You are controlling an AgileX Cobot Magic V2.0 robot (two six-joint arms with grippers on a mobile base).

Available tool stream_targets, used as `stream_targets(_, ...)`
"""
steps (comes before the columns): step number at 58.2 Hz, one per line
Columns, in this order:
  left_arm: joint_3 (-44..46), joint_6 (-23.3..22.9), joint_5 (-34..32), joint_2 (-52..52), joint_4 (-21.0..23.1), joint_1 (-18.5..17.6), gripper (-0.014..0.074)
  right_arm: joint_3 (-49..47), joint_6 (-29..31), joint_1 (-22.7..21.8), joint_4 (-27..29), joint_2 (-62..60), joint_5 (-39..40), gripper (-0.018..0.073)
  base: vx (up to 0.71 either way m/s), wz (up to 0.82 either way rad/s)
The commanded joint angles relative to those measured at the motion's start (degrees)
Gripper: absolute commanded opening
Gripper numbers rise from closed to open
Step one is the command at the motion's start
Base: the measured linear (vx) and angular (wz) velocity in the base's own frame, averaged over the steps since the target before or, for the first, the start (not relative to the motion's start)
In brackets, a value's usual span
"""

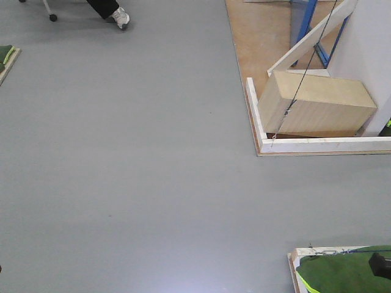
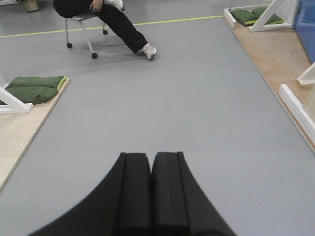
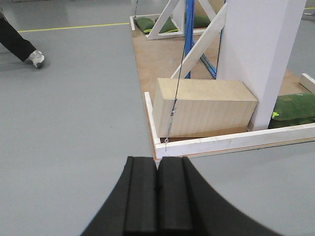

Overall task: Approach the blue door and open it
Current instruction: 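Drive the base forward toward the blue door on the wooden platform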

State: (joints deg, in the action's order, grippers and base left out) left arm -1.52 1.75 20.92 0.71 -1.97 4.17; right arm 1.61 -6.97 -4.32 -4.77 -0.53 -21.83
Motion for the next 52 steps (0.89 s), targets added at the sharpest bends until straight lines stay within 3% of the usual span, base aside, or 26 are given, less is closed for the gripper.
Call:
stream_targets(1,0.0,-0.1,-4.5,1.0,0.3,0.0,0.007,1.1,0.2,0.1,-0.3,-0.9,4.4,0.0002,0.0,0.0)
stream_targets(52,0.0,-0.1,-4.5,1.0,0.3,0.0,0.007,1.1,0.2,0.0,-0.3,-1.0,4.4,0.0002,0.05,0.01)
